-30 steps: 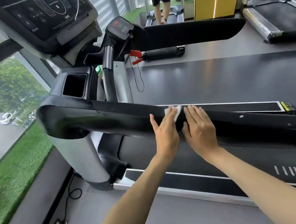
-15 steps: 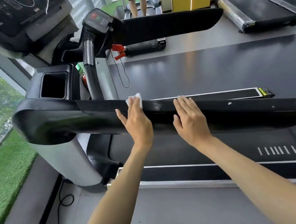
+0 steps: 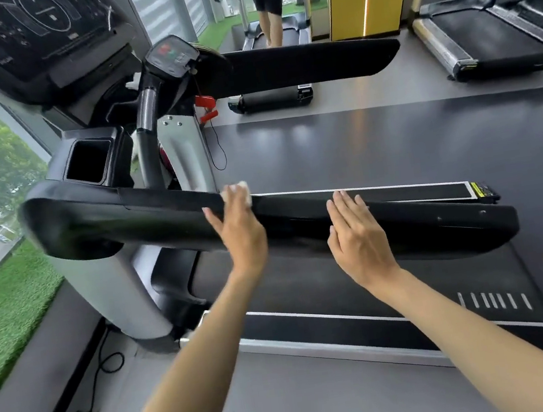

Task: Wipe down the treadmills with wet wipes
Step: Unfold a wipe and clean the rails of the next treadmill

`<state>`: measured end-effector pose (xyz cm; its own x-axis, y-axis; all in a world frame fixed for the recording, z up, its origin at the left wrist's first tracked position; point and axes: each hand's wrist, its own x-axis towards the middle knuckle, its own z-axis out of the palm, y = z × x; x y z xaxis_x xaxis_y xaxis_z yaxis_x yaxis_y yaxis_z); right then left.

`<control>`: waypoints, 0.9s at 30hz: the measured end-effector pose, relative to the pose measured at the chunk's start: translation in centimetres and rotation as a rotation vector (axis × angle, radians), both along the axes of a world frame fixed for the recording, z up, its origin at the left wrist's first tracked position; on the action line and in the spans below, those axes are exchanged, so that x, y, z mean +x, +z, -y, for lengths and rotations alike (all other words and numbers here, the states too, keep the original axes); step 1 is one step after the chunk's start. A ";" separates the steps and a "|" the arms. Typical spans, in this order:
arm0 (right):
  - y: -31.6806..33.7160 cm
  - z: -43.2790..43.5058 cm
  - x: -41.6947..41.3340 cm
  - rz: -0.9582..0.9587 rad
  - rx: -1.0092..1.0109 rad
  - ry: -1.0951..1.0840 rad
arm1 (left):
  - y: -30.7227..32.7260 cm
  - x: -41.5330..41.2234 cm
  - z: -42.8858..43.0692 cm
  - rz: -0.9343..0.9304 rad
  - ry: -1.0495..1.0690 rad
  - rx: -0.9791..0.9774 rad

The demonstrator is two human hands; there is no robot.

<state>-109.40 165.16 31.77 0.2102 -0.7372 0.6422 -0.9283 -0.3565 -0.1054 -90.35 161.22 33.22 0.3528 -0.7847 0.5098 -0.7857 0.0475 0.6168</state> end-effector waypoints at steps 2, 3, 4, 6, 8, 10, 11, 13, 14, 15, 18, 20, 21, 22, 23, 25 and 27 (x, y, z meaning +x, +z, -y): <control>0.1 -0.1 -0.5 -0.007 0.018 0.011 | -1.1 -5.1 -1.5 0.048 -0.108 -0.023; 0.2 -0.1 -0.7 -0.016 0.025 0.026 | -1.3 -7.4 -2.3 0.074 -0.183 -0.028; 0.2 -0.1 -1.0 -0.029 0.035 0.044 | -1.3 -9.0 -3.0 0.101 -0.261 -0.038; 0.2 -0.1 -1.4 -0.053 0.044 0.069 | -0.9 -9.4 -3.4 0.108 -0.375 -0.073; 0.2 0.1 -1.6 -0.073 0.062 0.081 | -0.1 -6.9 -2.9 0.083 -0.328 -0.123; 0.2 0.1 -1.7 -0.087 0.094 0.080 | 0.6 -2.6 -2.0 0.033 -0.105 -0.169; 0.2 0.0 -1.7 -0.087 0.103 0.078 | 1.0 -0.4 -1.6 -0.022 0.011 -0.142; 0.2 -0.1 -1.7 -0.085 0.110 0.078 | 1.3 2.0 -1.3 -0.089 0.137 -0.044; 0.2 -0.1 -1.7 -0.084 0.112 0.079 | 1.1 1.8 -1.3 -0.073 0.138 -0.010; 0.3 -0.1 -1.6 -0.084 0.118 0.080 | 0.8 0.8 -1.3 -0.042 0.109 0.007; 0.2 -0.2 -1.6 -0.086 0.128 0.083 | -0.6 -4.7 -1.9 0.030 -0.013 0.030; 0.1 -0.3 -1.7 -0.082 0.129 0.092 | -0.8 -8.2 -2.9 0.016 -0.162 0.017; 0.0 -0.3 -1.8 -0.074 0.125 0.100 | -0.6 -9.3 -3.5 -0.006 -0.243 0.020; 0.0 -0.3 -1.8 -0.066 0.121 0.106 | -0.2 -9.8 -4.0 -0.035 -0.302 0.021; 0.1 -0.3 -1.8 -0.062 0.123 0.104 | 0.6 -9.6 -4.1 -0.072 -0.330 0.017; 0.4 -0.1 -1.5 -0.062 0.119 0.092 | 2.3 -7.7 -3.6 -0.114 -0.273 -0.058; 0.8 0.2 -1.1 -0.055 0.110 0.076 | 3.7 -4.3 -2.3 -0.140 -0.102 -0.094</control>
